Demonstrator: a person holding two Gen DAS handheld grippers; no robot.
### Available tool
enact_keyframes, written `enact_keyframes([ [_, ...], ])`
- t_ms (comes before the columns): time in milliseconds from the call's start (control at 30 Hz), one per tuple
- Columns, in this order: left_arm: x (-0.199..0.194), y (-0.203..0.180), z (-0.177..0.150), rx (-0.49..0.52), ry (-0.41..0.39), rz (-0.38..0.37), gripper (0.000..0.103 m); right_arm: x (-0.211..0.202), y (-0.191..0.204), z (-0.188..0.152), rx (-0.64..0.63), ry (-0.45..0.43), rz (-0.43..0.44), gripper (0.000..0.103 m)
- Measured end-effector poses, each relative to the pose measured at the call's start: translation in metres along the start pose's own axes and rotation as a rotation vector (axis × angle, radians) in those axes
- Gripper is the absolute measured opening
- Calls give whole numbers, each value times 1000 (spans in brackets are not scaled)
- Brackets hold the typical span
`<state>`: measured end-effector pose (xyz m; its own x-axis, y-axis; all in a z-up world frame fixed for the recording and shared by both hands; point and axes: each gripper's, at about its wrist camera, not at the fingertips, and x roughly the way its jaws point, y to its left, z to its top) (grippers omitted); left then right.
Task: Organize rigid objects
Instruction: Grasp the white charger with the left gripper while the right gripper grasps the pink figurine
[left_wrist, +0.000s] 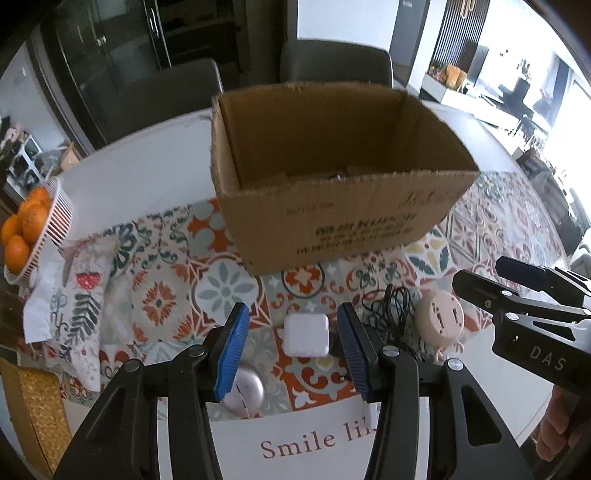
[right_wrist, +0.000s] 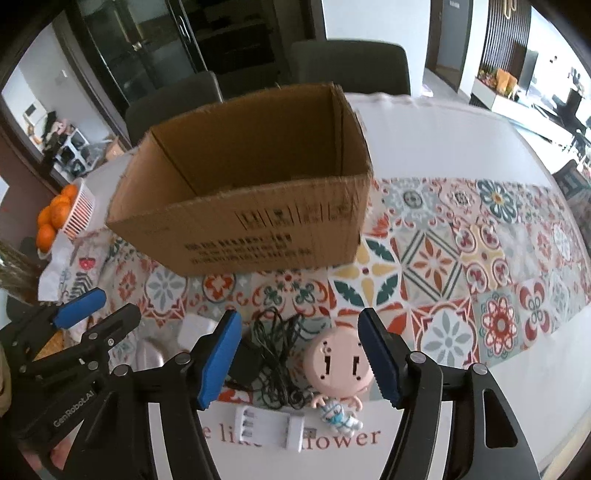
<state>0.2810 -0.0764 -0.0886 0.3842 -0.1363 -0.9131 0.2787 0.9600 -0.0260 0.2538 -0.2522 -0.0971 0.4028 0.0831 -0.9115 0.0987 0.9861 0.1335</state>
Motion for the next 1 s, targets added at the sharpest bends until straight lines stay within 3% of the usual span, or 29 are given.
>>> enact_keyframes([
  [400, 42, -3, -4, 15, 132, -10, 52, 32, -11, -4, 34, 139, -51, 70],
  [1000, 87, -13, -3, 11, 220, 8, 52, 72, -33, -12, 115, 259, -88, 72],
])
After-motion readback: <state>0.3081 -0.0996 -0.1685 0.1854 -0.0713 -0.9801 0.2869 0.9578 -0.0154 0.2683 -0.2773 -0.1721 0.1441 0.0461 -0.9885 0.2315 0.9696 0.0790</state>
